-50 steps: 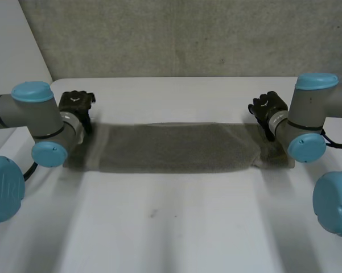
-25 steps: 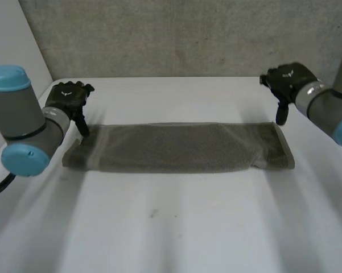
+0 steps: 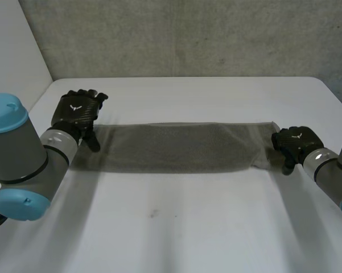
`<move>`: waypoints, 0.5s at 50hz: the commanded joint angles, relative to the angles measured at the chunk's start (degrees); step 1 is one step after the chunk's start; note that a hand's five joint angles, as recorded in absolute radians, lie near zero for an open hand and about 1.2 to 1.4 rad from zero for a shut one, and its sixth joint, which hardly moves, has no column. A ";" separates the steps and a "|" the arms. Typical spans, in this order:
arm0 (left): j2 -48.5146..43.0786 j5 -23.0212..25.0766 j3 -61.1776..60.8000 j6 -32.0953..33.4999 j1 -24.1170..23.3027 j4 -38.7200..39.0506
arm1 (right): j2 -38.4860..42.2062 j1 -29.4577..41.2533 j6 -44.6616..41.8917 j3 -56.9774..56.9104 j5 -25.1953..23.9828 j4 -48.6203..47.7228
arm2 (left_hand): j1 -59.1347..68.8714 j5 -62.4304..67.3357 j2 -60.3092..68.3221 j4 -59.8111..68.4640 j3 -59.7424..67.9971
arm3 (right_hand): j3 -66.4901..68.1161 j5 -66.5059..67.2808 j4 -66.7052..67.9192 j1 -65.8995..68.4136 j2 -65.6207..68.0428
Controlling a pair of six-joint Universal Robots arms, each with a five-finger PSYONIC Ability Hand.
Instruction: Fold the towel.
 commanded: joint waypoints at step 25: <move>-0.15 -0.05 -1.10 -1.47 0.11 0.82 | -3.20 -11.35 -10.86 -20.84 -0.13 7.91 | 0.28 -1.21 0.76 0.70 0.71 | 43.71 43.14 43.72 43.75 43.67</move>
